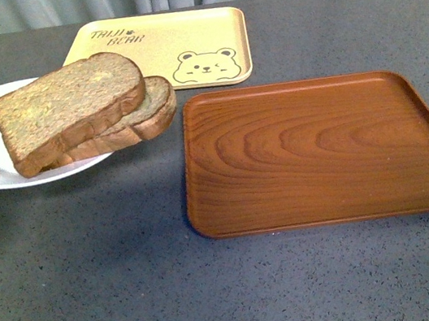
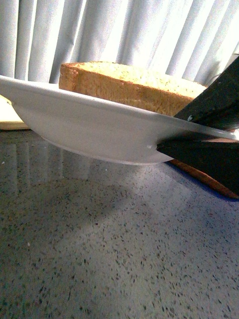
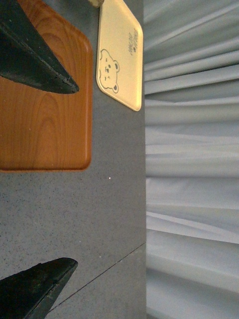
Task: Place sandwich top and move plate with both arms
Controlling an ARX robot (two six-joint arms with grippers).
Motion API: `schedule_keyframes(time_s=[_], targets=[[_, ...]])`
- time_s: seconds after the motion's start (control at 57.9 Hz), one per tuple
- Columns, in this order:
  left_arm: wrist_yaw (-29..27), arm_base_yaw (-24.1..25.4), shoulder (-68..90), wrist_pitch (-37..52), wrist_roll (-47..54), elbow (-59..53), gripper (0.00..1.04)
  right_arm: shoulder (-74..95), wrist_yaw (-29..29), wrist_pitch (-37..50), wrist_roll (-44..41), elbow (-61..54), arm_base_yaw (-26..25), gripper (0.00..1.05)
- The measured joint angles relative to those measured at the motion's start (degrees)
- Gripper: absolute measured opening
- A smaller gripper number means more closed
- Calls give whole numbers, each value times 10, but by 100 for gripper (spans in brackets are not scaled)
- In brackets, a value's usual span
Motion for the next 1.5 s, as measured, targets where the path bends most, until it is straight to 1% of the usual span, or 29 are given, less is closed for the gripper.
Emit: schedule_keyframes(time_s=[0.104, 0.276, 0.587, 1.053, 1.502], targets=[[-13, -25, 2, -33, -2, 42, 2, 0, 0, 0, 0, 0, 0, 96], [-31, -85, 33, -81, -3, 161, 2, 0, 0, 0, 0, 0, 0, 96], [-55, -160, 167, -139, -3, 344, 2, 0, 0, 0, 0, 0, 0, 96], [-55, -188, 325, -177, -4, 525, 2, 0, 0, 0, 0, 0, 0, 96], [-54, -187, 396, -236, -9, 640, 3, 0, 0, 0, 0, 0, 0, 96]])
